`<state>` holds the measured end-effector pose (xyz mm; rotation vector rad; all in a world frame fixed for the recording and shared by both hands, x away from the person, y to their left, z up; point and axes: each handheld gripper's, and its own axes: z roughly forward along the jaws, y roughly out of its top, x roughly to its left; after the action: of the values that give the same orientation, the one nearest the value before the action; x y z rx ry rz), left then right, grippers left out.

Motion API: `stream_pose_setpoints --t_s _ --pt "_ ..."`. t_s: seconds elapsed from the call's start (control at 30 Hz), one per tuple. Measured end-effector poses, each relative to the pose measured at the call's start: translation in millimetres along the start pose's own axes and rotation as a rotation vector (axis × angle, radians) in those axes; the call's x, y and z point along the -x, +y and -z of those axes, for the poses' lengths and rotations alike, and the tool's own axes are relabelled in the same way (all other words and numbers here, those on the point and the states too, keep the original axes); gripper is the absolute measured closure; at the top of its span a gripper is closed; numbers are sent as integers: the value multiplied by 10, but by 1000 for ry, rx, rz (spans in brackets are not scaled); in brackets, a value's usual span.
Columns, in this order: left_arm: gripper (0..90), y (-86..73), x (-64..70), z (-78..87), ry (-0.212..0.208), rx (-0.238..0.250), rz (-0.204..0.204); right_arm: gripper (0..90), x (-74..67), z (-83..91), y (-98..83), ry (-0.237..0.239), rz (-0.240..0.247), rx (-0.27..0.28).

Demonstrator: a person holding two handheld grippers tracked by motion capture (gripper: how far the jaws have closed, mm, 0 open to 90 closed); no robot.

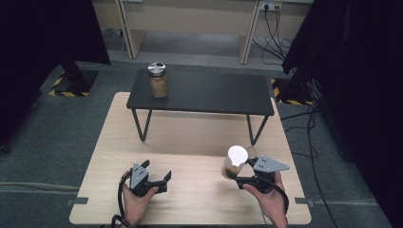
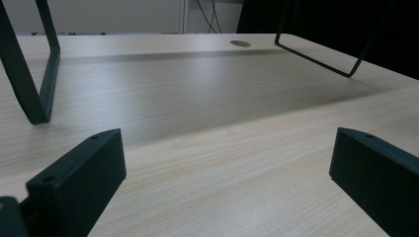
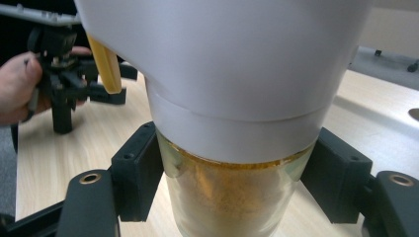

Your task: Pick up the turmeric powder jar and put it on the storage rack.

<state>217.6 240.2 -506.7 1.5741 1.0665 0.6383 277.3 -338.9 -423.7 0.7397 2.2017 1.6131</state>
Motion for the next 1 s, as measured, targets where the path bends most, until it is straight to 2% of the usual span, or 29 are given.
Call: stream_pose_setpoints --t_s 0.23,0.43,0.67,0.73,0.83,0.9,1.0 --pt "1 7 -1 -4 3 -4 6 308 22 42 231 -29 -1 -1" --pt "1 10 -1 -6 4 -5 7 308 60 53 407 -35 7 -14" --pt "1 12 -4 -6 5 -6 11 308 118 92 608 -43 8 -2" --pt "1 14 -3 -7 5 -8 12 308 156 117 730 -51 9 7" --pt "1 15 4 -9 6 -8 9 308 179 128 803 -54 9 12" --pt "1 15 8 -10 7 -8 7 308 207 148 967 -63 17 10" --pt "1 15 7 -10 7 -9 9 308 225 162 1112 -73 26 9"
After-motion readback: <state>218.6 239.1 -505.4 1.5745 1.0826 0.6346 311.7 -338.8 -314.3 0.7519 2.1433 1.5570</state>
